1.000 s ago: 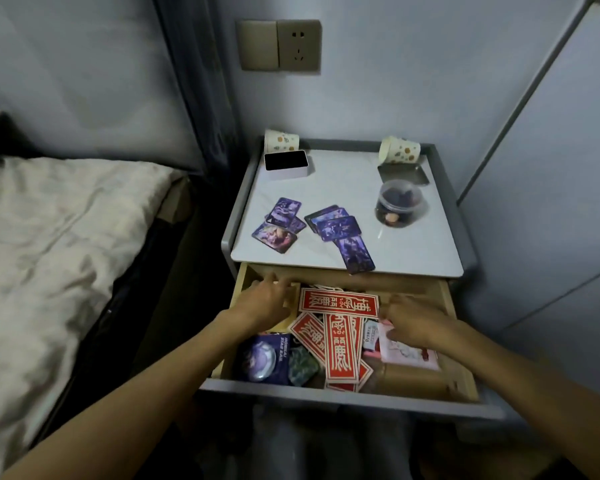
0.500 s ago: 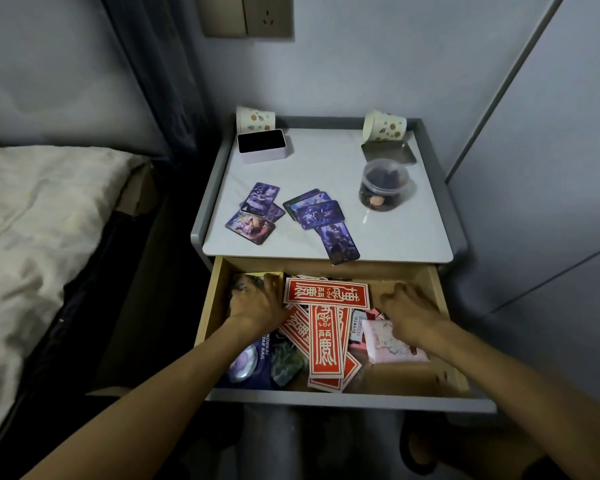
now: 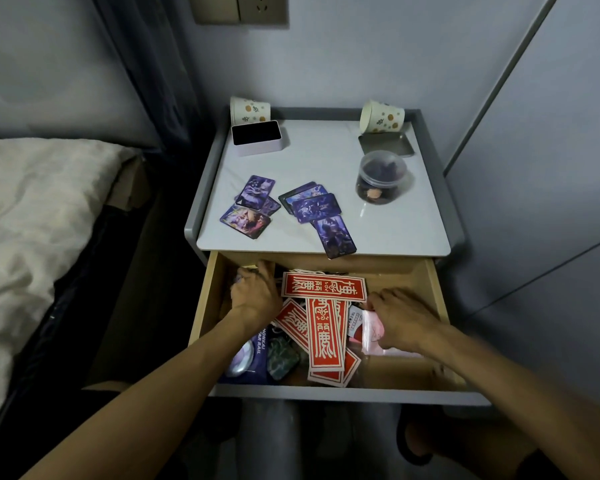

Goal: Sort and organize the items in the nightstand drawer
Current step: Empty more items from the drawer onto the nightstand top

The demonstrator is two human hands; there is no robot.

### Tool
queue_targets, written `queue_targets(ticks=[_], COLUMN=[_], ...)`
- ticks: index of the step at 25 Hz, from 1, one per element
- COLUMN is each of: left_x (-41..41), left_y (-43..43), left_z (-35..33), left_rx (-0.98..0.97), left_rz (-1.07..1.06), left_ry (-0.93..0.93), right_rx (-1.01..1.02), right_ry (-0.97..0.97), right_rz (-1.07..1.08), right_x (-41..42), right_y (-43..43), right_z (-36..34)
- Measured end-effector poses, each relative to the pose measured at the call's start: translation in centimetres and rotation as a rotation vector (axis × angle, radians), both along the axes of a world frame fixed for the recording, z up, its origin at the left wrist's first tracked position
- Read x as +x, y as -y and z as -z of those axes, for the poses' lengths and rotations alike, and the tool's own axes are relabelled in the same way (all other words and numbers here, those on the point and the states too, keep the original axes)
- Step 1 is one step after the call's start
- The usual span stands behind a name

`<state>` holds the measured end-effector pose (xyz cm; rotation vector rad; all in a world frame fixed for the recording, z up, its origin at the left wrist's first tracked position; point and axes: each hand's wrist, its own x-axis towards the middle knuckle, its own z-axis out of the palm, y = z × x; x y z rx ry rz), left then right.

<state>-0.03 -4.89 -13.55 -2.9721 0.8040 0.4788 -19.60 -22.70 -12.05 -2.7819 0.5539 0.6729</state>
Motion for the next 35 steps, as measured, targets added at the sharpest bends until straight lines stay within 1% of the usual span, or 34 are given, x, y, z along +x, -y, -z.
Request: queue_targets(ticks=[2, 4, 6, 7, 9, 12, 13, 16, 18, 19, 22, 24, 26, 28, 30, 32, 35], left_x=[0.0, 0.1, 0.1, 0.1, 0.1, -0.3, -0.6, -1.5, -1.3, -0.7, 2.4, 4.7, 6.9, 8.8, 11.0, 13.0, 14.8], left_y=[-0.2, -0.8, -1.7, -2.1, -3.3, -5.0, -5.4, -5.5, -4.4, -3.5, 0.1, 3.5, 6.9, 9.8, 12.4, 14.2, 15.6], left_z=[-0.8, -1.7, -2.6, -3.1, -4.2, -7.4, -9.1, -15.4, -18.8, -20.0, -21.6, -21.1, -19.8, -17.9, -15.6, -13.3, -10.6], left_rx=[-0.010, 0.017, 0.028, 0.031, 0.012, -0.030, -0.042, -0.115, -0.198, -0.241, -0.408, -0.480, -0.513, -0.524, -0.509, -0.479, -0.453], left_rz=[0.062, 0.127, 0.158, 0.175, 0.225, 0.343, 0.377, 0.445, 0.454, 0.451, 0.397, 0.382, 0.425, 0.518, 0.593, 0.655, 0.734], left_ry=[0.050, 0.106, 0.135, 0.138, 0.142, 0.103, 0.074, 0.040, 0.076, 0.114, 0.278, 0.354, 0.391, 0.438, 0.473, 0.467, 0.468], right_rx=[0.017, 0.058, 0.066, 0.076, 0.102, 0.192, 0.201, 0.161, 0.165, 0.171, 0.177, 0.129, 0.057, -0.034, -0.095, -0.135, -0.159], right_ry=[-0.012, -0.018, -0.029, 0.001, 0.096, 0.326, 0.373, 0.505, 0.577, 0.602, 0.680, 0.747, 0.789, 0.770, 0.709, 0.598, 0.379], right_rz=[-0.011, 0.039, 0.018, 0.003, -0.009, 0.043, 0.075, 0.036, 0.112, 0.183, 0.382, 0.411, 0.380, 0.297, 0.224, 0.162, 0.083], right_x=[-0.1, -0.3, -0.3, -0.2, 0.3, 1.6, 2.2, 4.1, 5.4, 6.2, 8.6, 10.3, 12.6, 15.4, 18.6, 21.5, 24.1], right_y=[0.4, 0.6, 0.1, -0.1, -0.7, -1.8, -2.2, -2.2, -1.1, -0.3, 3.3, 6.0, 8.8, 11.2, 13.6, 15.5, 17.2], right_z=[-0.4, -0.7, -1.8, -2.5, -4.5, -7.8, -9.0, -13.0, -15.2, -15.9, -17.9, -19.0, -19.6, -19.8, -19.4, -18.5, -16.3])
